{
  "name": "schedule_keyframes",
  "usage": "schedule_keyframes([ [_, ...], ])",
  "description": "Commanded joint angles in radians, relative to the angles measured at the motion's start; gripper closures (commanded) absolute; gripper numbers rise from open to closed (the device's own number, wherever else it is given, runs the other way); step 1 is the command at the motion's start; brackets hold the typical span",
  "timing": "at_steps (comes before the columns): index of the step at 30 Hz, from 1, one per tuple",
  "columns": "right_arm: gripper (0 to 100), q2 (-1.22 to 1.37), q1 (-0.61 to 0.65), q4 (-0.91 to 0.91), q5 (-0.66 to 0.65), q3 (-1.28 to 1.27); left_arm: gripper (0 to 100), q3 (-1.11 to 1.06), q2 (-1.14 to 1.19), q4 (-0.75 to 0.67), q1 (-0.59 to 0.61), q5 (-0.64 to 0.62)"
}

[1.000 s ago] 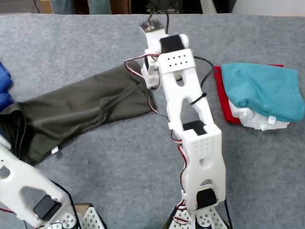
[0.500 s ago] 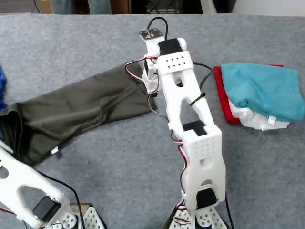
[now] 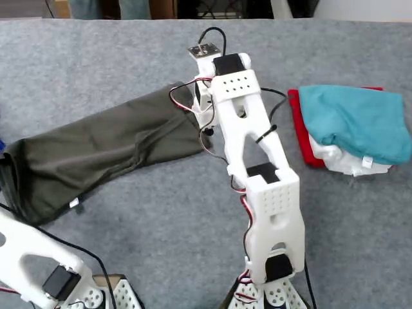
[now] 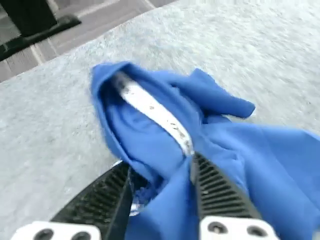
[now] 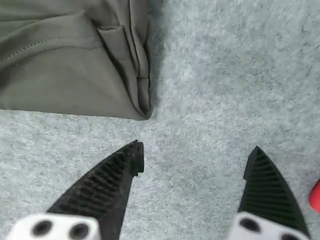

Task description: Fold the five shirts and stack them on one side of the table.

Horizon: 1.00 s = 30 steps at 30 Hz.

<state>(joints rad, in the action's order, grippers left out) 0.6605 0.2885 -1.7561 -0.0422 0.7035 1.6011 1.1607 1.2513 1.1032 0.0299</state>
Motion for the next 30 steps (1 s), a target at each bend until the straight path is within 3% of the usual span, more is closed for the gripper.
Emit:
schedule_keyframes([
  [1,67.0,-0.071,0.031,-0.011,0.035,0.004,76,0.065,-0.219,0.181,-0.012,0.018],
  [9,67.0,0.038,0.120,0.080,0.143,0.012,75,0.065,-0.367,0.500,-0.090,0.028],
  [18,67.0,0.183,0.138,0.310,0.146,0.013,76,0.058,-0.359,0.509,-0.050,0.028],
  [23,67.3,0.257,0.135,0.330,0.146,0.015,76,0.056,-0.359,0.508,-0.039,0.028],
  [25,71.4,0.274,0.132,0.327,0.146,0.036,76,0.056,-0.353,0.508,-0.039,0.029],
  [30,93.7,0.320,0.086,0.299,0.138,0.139,76,0.064,-0.287,0.506,-0.041,0.029],
])
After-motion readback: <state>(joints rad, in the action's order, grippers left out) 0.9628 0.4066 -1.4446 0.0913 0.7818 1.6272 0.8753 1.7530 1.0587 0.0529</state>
